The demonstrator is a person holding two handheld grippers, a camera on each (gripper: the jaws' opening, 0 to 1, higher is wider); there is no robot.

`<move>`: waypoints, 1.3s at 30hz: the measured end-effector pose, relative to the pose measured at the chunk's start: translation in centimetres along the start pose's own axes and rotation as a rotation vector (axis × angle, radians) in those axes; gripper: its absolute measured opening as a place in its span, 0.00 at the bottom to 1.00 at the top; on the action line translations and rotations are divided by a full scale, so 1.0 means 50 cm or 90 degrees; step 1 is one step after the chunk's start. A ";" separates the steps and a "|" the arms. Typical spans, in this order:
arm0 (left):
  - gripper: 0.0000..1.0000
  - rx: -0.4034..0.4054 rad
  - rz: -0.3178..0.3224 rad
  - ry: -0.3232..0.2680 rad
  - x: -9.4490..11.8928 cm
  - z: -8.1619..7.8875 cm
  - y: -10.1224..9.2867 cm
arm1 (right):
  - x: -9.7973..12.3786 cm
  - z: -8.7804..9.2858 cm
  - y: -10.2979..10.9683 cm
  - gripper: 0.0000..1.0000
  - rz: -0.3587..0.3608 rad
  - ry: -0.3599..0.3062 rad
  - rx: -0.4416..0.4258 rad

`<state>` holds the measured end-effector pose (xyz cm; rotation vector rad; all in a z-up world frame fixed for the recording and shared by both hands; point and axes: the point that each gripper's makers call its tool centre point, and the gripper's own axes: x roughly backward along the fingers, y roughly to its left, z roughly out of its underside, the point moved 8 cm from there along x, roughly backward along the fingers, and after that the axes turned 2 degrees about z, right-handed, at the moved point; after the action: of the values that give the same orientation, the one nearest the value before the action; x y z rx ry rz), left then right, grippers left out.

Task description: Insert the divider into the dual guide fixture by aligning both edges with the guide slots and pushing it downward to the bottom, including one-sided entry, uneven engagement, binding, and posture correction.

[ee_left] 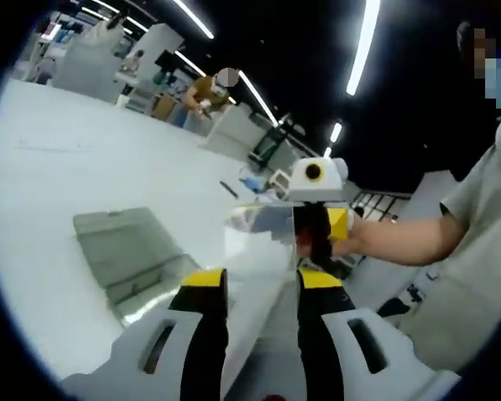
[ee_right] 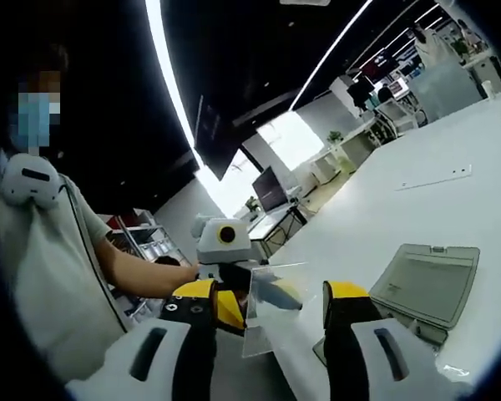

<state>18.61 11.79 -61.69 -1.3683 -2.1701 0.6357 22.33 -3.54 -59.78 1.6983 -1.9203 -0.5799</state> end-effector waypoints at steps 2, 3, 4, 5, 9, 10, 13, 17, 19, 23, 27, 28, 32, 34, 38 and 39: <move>0.29 -0.001 0.008 -0.001 -0.003 -0.002 -0.004 | 0.000 0.000 0.001 0.46 -0.007 -0.002 -0.005; 0.29 -0.003 0.012 0.000 -0.005 -0.002 -0.007 | 0.000 0.000 0.002 0.46 -0.011 -0.003 -0.006; 0.29 -0.002 0.014 0.000 -0.006 -0.002 -0.007 | 0.000 0.000 0.003 0.45 -0.015 -0.003 -0.008; 0.29 -0.002 0.020 0.000 -0.007 -0.002 -0.009 | 0.000 0.000 0.003 0.45 -0.015 -0.004 -0.007; 0.29 -0.002 0.028 0.004 -0.011 -0.001 -0.011 | -0.001 0.002 0.003 0.44 -0.026 -0.002 -0.013; 0.29 -0.002 0.032 0.005 -0.012 -0.001 -0.011 | 0.000 0.002 0.002 0.44 -0.026 -0.005 -0.015; 0.29 -0.001 0.039 0.008 -0.016 0.000 -0.013 | 0.002 0.004 0.000 0.44 -0.031 -0.009 -0.021; 0.29 0.002 0.047 0.013 -0.025 0.004 -0.015 | 0.006 0.008 -0.004 0.43 -0.036 -0.009 -0.028; 0.29 0.003 0.052 0.016 -0.029 0.006 -0.014 | 0.007 0.011 -0.005 0.42 -0.037 -0.007 -0.031; 0.29 0.006 0.063 0.023 -0.037 0.009 -0.018 | 0.011 0.013 -0.005 0.38 -0.039 -0.010 -0.035; 0.29 0.008 0.069 0.025 -0.041 0.009 -0.018 | 0.012 0.016 -0.006 0.37 -0.040 -0.008 -0.036; 0.29 0.008 0.073 0.025 -0.041 0.009 -0.019 | 0.012 0.016 -0.005 0.36 -0.042 -0.008 -0.038; 0.29 0.009 0.077 0.026 -0.041 0.010 -0.019 | 0.010 0.016 -0.006 0.34 -0.041 -0.010 -0.038; 0.29 0.012 0.080 0.025 -0.041 0.010 -0.019 | 0.010 0.017 -0.005 0.33 -0.041 -0.012 -0.042; 0.29 0.014 0.083 0.023 -0.038 0.011 -0.018 | 0.008 0.020 -0.006 0.33 -0.041 -0.009 -0.044; 0.29 0.015 0.084 0.022 -0.037 0.011 -0.017 | 0.006 0.020 -0.005 0.32 -0.042 -0.009 -0.046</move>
<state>18.37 9.67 -61.88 -1.5075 -2.0522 0.6794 21.87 -3.89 -60.72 1.7211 -1.8367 -0.6786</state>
